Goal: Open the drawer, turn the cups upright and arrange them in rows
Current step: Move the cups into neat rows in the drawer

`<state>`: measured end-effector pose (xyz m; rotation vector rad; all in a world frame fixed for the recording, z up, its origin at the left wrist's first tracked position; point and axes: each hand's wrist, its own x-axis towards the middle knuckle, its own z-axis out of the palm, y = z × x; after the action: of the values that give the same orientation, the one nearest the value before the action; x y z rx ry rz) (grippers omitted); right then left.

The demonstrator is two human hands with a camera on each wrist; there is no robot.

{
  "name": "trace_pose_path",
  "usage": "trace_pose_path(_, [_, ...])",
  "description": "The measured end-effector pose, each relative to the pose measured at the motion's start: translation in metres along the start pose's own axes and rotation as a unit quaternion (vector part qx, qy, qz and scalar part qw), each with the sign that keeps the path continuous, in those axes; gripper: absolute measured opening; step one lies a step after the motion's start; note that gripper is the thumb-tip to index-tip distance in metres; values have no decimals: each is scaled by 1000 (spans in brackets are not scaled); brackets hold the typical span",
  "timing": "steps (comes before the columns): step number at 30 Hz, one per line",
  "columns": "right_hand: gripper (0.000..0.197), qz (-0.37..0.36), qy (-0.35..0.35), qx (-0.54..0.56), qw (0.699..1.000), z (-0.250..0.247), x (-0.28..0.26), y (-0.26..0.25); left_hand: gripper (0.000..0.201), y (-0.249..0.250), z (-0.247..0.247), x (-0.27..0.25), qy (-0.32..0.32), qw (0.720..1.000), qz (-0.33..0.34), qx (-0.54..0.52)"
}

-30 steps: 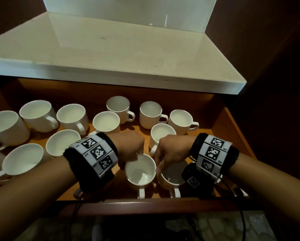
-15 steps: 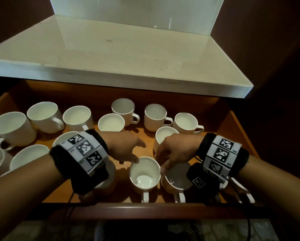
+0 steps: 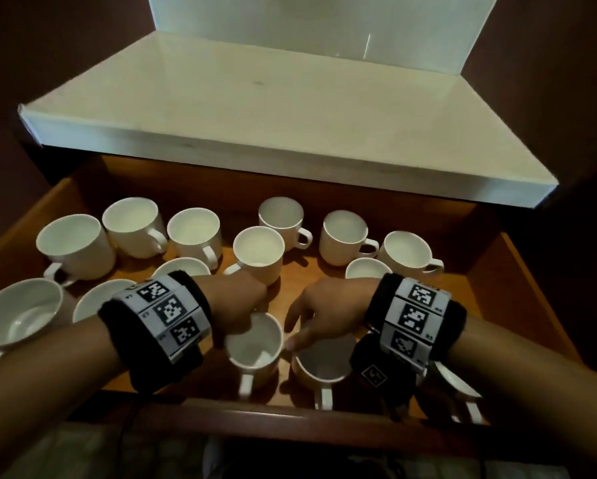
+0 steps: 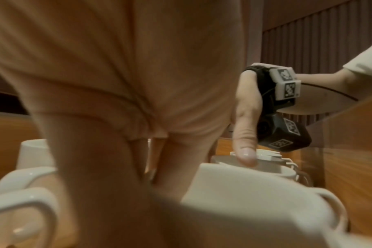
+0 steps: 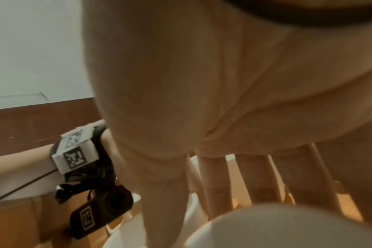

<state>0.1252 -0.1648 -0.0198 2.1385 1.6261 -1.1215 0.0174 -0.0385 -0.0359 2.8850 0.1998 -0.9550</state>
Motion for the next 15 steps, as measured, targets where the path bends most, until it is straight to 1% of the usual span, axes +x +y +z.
trace_pose_path(3, [46, -5, -4, -1, 1000, 2, 4, -2, 38, 2, 1, 0, 9, 1000, 11, -25])
trace_pose_path(7, [42, -4, -21, 12, 1000, 4, 6, -3, 33, 5, 0, -1, 7, 1000, 6, -1])
trace_pose_path(12, [37, -15, -10, 41, 999, 4, 4, -1, 32, 6, 0, -1, 7, 1000, 15, 15])
trace_pose_path(15, [38, -8, -11, 36, 999, 5, 5, -1, 31, 6, 0, 0, 11, 999, 26, 26])
